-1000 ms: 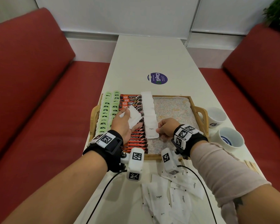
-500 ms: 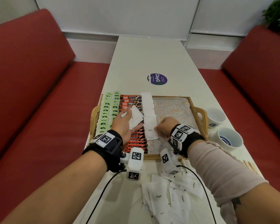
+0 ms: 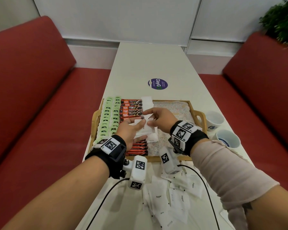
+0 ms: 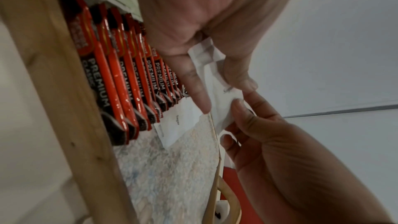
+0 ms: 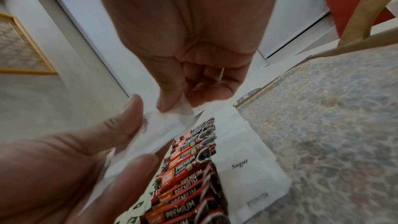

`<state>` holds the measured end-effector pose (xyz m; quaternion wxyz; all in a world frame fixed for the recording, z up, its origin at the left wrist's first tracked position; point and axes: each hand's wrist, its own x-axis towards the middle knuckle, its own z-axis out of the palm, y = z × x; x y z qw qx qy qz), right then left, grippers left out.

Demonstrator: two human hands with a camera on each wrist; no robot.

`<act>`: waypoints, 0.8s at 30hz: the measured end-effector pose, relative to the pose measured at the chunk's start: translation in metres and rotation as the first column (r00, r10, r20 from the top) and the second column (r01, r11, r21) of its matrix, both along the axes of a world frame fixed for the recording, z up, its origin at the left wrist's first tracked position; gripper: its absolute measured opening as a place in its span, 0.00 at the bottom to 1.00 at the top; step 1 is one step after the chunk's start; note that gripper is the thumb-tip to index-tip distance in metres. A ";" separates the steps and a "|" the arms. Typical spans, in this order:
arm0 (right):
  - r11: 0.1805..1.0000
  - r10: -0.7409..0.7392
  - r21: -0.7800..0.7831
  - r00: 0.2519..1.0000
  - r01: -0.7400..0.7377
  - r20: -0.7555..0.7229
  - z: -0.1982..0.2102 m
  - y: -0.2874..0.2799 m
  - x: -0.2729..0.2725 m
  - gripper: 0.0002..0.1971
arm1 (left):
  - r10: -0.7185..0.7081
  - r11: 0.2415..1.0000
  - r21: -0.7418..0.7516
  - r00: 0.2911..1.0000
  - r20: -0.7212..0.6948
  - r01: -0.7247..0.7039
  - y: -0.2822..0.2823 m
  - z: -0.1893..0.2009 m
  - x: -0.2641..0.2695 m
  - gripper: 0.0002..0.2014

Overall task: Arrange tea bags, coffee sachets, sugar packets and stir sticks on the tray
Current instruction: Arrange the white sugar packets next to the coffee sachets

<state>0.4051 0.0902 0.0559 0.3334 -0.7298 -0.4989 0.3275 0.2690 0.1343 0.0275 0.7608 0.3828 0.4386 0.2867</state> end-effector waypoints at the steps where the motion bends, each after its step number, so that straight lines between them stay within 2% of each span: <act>1: 1.000 -0.015 0.002 1.000 0.015 0.004 0.000 -0.001 0.000 0.17 | 0.005 1.000 -0.001 1.000 0.012 -0.005 0.000 0.000 0.000 0.11; 5: 0.995 -0.097 -0.003 0.990 0.098 -0.097 -0.002 -0.006 0.003 0.15 | 0.025 1.000 -0.006 0.997 0.073 -0.025 0.000 0.000 -0.001 0.12; 10: 0.993 -0.104 -0.068 0.975 0.092 -0.198 -0.004 -0.011 0.006 0.10 | 0.084 0.995 0.047 0.996 0.040 -0.086 -0.002 0.000 0.003 0.14; 16: 0.984 -0.155 -0.116 0.975 0.137 -0.159 -0.007 -0.013 0.011 0.06 | 0.114 0.988 0.104 0.993 -0.030 -0.111 -0.002 -0.001 0.007 0.13; 21: 0.963 -0.244 -0.148 0.960 0.223 -0.138 -0.017 -0.014 0.019 0.12 | 0.249 0.967 0.061 0.968 -0.021 -0.247 0.007 -0.005 0.009 0.11; 24: 0.941 -0.283 -0.230 0.951 0.250 -0.123 -0.024 -0.016 0.019 0.14 | 0.277 0.960 0.041 0.961 -0.007 -0.276 0.010 -0.007 0.009 0.13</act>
